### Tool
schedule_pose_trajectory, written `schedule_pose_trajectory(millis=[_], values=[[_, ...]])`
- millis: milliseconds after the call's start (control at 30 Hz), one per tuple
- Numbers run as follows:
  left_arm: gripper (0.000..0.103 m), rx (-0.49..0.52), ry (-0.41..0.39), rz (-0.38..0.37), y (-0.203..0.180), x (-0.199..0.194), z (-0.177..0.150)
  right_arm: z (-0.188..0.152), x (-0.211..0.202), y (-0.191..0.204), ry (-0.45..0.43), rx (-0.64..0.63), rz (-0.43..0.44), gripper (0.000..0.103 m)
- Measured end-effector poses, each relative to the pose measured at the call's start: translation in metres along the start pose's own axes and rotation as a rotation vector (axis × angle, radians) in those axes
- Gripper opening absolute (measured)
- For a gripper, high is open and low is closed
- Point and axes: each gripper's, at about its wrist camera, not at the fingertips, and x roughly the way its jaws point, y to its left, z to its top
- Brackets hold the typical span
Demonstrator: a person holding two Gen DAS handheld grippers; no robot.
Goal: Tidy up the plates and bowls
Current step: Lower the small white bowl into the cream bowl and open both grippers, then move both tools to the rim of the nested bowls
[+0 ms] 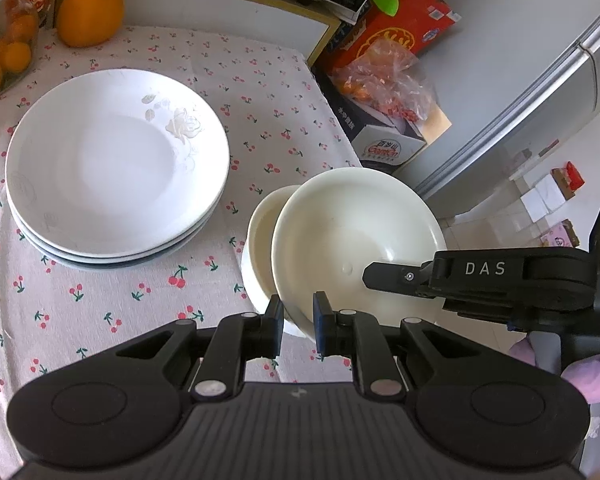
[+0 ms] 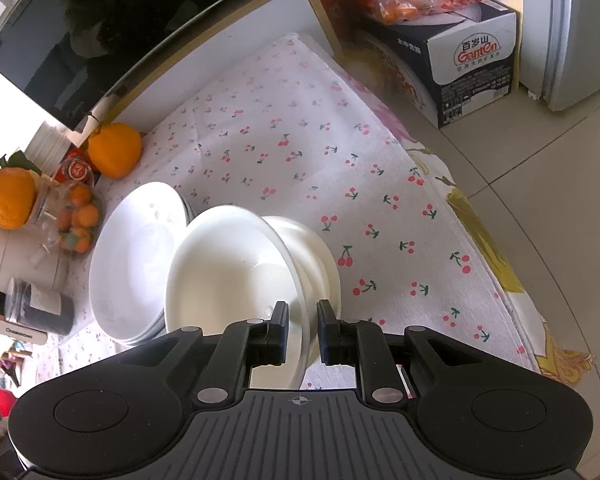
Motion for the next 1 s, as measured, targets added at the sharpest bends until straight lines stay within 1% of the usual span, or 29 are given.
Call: schedule_pose_trajectory(millis=[133, 333, 567, 633, 667, 700, 767, 800, 833, 867, 900, 933, 967, 1000], values=[[0.013, 0.016, -0.025, 0.023, -0.002, -0.004, -0.002, 0.002, 0.000, 0.000, -0.010, -0.001, 0.012, 0.017], [0.013, 0.049, -0.049, 0.070, -0.004, -0.003, -0.004, 0.004, 0.001, 0.000, -0.031, -0.011, -0.004, 0.017], [0.013, 0.147, -0.092, 0.150, -0.012, 0.000, -0.007, 0.007, -0.004, 0.000, -0.073, -0.028, -0.022, 0.018], [0.016, 0.164, -0.099, 0.158, -0.013, 0.001, -0.007, 0.008, -0.005, 0.001, -0.085, -0.040, -0.033, 0.018], [0.019, 0.165, -0.099, 0.163, -0.013, 0.001, -0.007, 0.008, -0.006, 0.001, -0.091, -0.047, -0.038, 0.018], [0.022, 0.164, -0.100, 0.171, -0.012, 0.001, -0.007, 0.008, -0.006, 0.001, -0.095, -0.052, -0.043, 0.021], [0.025, 0.164, -0.103, 0.176, -0.009, 0.002, -0.008, 0.009, -0.007, 0.001, -0.105, -0.060, -0.044, 0.030], [0.027, 0.164, -0.105, 0.176, -0.008, 0.003, -0.008, 0.009, -0.007, 0.001, -0.109, -0.063, -0.042, 0.032], [0.029, 0.165, -0.107, 0.172, -0.007, 0.003, -0.008, 0.010, -0.007, 0.000, -0.112, -0.065, -0.039, 0.039], [0.036, 0.167, -0.109, 0.167, -0.006, 0.003, -0.009, 0.010, -0.007, 0.000, -0.116, -0.063, -0.033, 0.047], [0.045, 0.169, -0.112, 0.162, -0.005, 0.003, -0.009, 0.010, -0.008, -0.001, -0.120, -0.061, -0.027, 0.051], [0.049, 0.173, -0.117, 0.156, -0.005, 0.002, -0.010, 0.011, -0.009, -0.002, -0.125, -0.059, -0.021, 0.058], [0.057, 0.179, -0.125, 0.153, -0.004, 0.001, -0.011, 0.011, -0.009, -0.003, -0.131, -0.058, -0.014, 0.061], [0.065, 0.186, -0.131, 0.149, -0.004, 0.000, -0.012, 0.012, -0.010, -0.004, -0.136, -0.059, -0.011, 0.062]])
